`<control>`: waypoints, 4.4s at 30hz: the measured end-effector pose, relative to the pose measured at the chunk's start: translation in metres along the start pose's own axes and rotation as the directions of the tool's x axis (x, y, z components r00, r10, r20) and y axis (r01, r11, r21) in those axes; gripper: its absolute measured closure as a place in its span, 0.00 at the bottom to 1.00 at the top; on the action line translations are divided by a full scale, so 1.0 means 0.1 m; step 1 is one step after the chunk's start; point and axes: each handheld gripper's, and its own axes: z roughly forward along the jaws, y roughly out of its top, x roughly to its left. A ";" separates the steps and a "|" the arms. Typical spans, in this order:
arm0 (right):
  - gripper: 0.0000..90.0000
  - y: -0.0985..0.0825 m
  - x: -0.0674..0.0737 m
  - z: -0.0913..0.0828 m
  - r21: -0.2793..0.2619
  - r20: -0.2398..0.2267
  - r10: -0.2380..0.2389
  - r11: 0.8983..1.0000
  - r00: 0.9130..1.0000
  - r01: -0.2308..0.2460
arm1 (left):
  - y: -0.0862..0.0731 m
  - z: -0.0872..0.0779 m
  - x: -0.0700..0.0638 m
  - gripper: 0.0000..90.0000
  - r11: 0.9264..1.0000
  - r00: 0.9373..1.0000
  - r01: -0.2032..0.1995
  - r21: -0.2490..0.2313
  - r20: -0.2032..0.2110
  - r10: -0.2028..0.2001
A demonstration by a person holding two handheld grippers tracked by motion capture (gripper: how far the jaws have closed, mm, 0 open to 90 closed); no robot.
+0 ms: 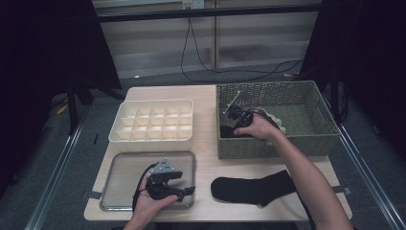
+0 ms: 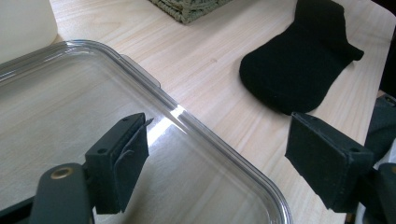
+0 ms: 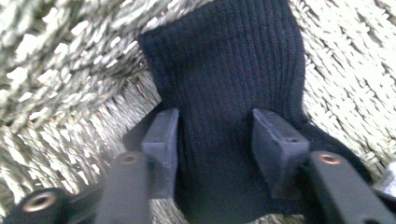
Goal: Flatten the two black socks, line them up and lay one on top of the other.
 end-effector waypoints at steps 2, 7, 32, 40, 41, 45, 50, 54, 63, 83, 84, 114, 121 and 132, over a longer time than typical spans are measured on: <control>0.73 0.00 0.01 0.00 0.004 0.019 -0.011 1.000 1.000 0.011 | 0.00 0.01 0.01 0.23 1.000 1.000 0.001 0.002 0.004 -0.001; 0.90 0.00 0.00 -0.06 -0.031 0.032 -0.008 0.999 0.999 0.009 | 0.00 0.01 0.03 0.23 1.000 1.000 0.004 0.001 0.009 -0.004; 0.91 -0.16 -0.13 -0.51 -0.333 -0.064 0.102 0.936 0.993 -0.118 | -0.02 -0.03 0.04 0.23 1.000 1.000 0.024 -0.020 0.017 -0.024; 0.91 -0.31 -0.14 -0.67 -0.403 -0.061 0.123 0.905 0.991 -0.137 | -0.01 -0.06 0.01 0.23 1.000 1.000 0.005 -0.021 0.007 -0.005; 0.91 -0.34 -0.13 -0.69 -0.417 -0.064 0.129 0.897 0.990 -0.144 | -0.01 -0.05 0.00 0.23 1.000 1.000 0.001 -0.021 0.008 -0.001; 0.91 -0.44 -0.11 -0.77 -0.485 -0.070 0.133 0.862 0.989 -0.151 | 0.00 -0.04 -0.04 0.23 1.000 1.000 -0.018 -0.017 0.007 0.018; 0.91 -0.56 -0.07 -0.82 -0.536 -0.076 0.124 0.832 0.989 -0.146 | 0.00 -0.02 -0.07 0.23 1.000 1.000 -0.021 -0.012 0.015 0.021; 0.91 -0.64 -0.12 -0.86 -0.574 -0.104 0.136 0.801 0.985 -0.171 | 0.01 -0.02 -0.06 0.23 1.000 1.000 -0.015 -0.017 0.012 0.015; 0.91 -0.73 -0.09 -0.96 -0.638 -0.128 0.126 0.749 0.984 -0.178 | 0.00 -0.05 -0.06 0.23 1.000 1.000 -0.016 -0.023 0.001 0.016; 0.91 -0.94 0.06 -1.09 -0.739 -0.165 0.106 0.645 0.981 -0.194 | -0.02 -0.08 -0.08 0.23 0.999 1.000 -0.029 -0.030 -0.012 0.029; 0.91 -0.95 0.07 -1.10 -0.742 -0.164 0.105 0.642 0.981 -0.193 | -0.02 -0.08 -0.08 0.23 0.999 1.000 -0.028 -0.032 -0.008 0.028; 0.91 -1.18 0.47 -1.48 -0.813 -0.154 0.030 0.564 0.988 -0.144 | 0.01 -0.05 -0.11 0.20 0.997 0.999 -0.053 -0.052 0.000 0.053; 0.91 -1.22 0.57 -1.53 -0.817 -0.157 0.018 0.560 0.987 -0.140 | 0.00 -0.05 -0.10 0.20 0.997 0.999 -0.043 -0.061 -0.006 0.043; 0.91 -1.38 0.85 -1.60 -0.853 -0.153 -0.029 0.509 0.988 -0.117 | -0.02 -0.06 -0.09 0.20 0.998 0.999 -0.030 -0.050 -0.028 0.028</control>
